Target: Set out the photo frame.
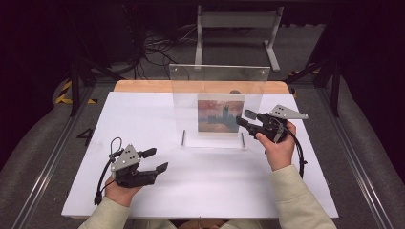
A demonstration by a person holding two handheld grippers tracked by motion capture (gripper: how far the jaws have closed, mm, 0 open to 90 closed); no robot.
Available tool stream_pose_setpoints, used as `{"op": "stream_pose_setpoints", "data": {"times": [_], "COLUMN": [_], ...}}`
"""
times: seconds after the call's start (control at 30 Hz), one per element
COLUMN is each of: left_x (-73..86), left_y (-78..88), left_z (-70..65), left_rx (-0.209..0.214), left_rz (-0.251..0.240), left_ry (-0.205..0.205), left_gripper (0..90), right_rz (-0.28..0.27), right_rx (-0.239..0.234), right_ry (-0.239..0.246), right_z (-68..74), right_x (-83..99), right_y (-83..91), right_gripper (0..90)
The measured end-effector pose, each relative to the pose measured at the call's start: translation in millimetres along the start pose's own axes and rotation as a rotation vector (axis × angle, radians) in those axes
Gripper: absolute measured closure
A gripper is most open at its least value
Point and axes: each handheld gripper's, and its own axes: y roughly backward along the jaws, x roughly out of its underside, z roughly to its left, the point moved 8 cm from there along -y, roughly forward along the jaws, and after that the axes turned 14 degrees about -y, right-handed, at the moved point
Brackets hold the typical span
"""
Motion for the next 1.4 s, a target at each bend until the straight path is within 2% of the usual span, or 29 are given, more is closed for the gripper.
{"op": "stream_pose_setpoints", "data": {"times": [0.2,0.33,0.63,0.83,1.0,1.13,1.3,1.4], "left_x": [-0.7,-0.4,-1.2,-2.1,-0.7,5.3,9.0,11.6], "left_y": [-0.2,-0.7,-0.5,4.2,18.1,27.3,34.7,38.4], "left_z": [-0.1,-0.1,1.5,7.2,20.8,30.0,35.5,39.0], "left_rx": [0.005,0.007,0.001,-0.016,-0.053,-0.077,-0.097,-0.109], "left_rz": [-0.003,0.000,-0.005,-0.017,-0.035,-0.037,-0.036,-0.040], "left_ry": [-0.002,0.000,0.005,0.015,0.037,0.064,0.064,0.073], "left_gripper": [33.3,33.2,32.1,30.1,28.6,26.5,24.3,23.2], "right_rz": [0.012,0.028,0.027,0.016,0.024,0.030,0.041,0.065], "right_rx": [0.037,0.075,0.139,0.161,0.159,0.162,0.162,0.154], "right_ry": [-0.004,0.009,0.036,0.076,0.099,0.106,0.112,0.119], "right_z": [-7.3,-11.5,-16.1,-11.5,-5.3,-2.2,0.1,1.0], "right_x": [3.9,6.2,4.8,-1.7,-3.9,-4.2,-2.4,1.7], "right_y": [-0.4,-0.1,5.3,28.4,52.6,69.1,88.7,99.5], "right_gripper": [47.1,46.7,37.1,32.3,29.1,26.6,23.9,22.7]}}
